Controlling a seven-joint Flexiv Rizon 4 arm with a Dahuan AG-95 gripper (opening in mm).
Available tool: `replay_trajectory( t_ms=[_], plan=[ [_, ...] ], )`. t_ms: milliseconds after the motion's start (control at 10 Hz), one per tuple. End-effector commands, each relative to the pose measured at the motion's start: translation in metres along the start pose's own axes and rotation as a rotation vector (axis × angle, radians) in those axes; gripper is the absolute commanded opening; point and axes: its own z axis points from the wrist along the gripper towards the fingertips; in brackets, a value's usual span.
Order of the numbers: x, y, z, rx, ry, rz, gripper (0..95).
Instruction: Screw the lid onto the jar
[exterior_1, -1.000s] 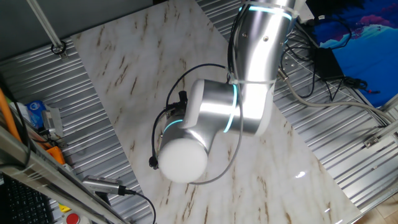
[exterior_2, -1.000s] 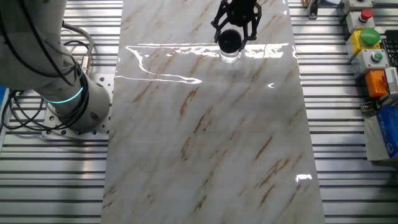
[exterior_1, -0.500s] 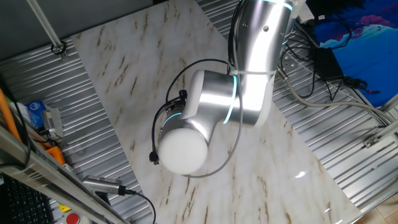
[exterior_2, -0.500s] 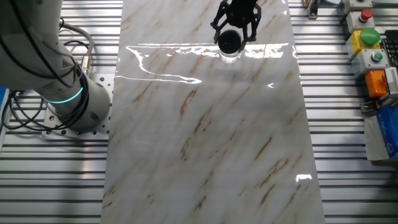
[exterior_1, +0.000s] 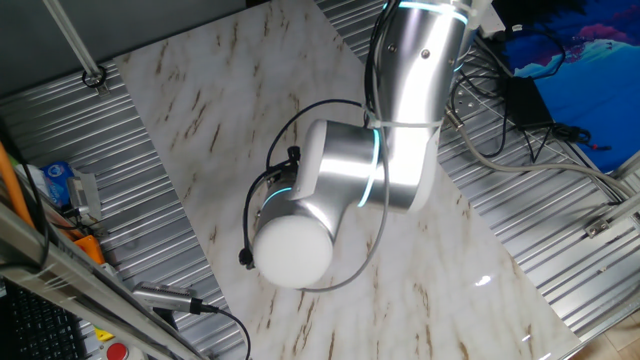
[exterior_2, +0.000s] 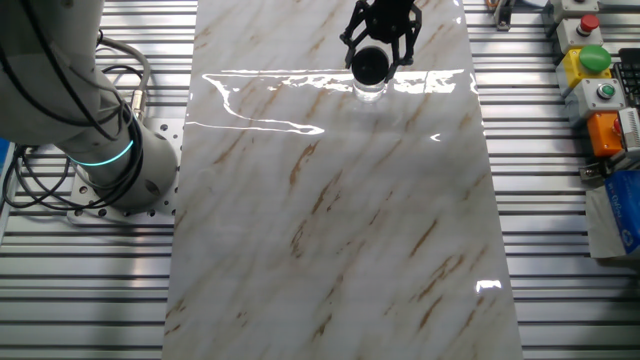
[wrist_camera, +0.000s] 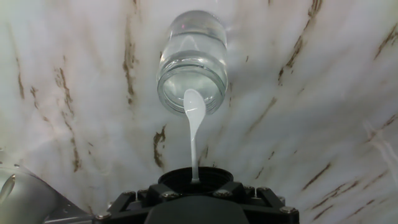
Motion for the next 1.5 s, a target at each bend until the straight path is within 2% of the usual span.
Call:
replay_trajectory(
  t_ms=[100,700,1500],
  plan=[
    [-0.0007,-0.0003,-0.0005,-0.001,0.000,0.002,0.0],
    [-0.0007,-0.0003,-0.0005,0.009,-0.023,-0.008,0.0],
    [-0.0007,-0.0003,-0.0005,0.011,-0.015,-0.049,0.0]
  ],
)
